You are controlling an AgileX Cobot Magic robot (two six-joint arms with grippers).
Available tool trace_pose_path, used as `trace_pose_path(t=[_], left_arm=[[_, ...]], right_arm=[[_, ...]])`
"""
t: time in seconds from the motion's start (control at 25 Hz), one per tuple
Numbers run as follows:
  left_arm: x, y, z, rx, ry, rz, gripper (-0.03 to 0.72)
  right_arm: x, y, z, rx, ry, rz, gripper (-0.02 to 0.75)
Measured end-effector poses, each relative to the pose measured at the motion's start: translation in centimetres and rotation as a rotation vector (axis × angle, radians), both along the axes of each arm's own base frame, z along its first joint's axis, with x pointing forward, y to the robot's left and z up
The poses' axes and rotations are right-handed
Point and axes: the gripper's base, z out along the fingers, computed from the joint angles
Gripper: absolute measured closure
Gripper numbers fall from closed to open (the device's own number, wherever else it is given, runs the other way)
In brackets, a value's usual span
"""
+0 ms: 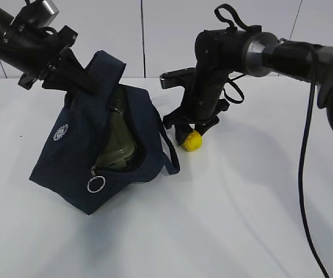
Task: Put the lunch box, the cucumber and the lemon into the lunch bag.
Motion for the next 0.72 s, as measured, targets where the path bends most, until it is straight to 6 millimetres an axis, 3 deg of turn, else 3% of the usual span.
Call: trace_pose_path(t=[0.36,0.72], left_arm=[[0.0,0.0,0.0,0.002,0.000,-0.001,0.686],[0.0,0.0,0.0,0.002,-0.001,-0.001,0.686]], right_arm=[[-0.2,0.0,3.9,0.011,0.022,-0.041,0.340],[-2.1,0.4,11.9,0.202,-0.053,-0.057,0.341]])
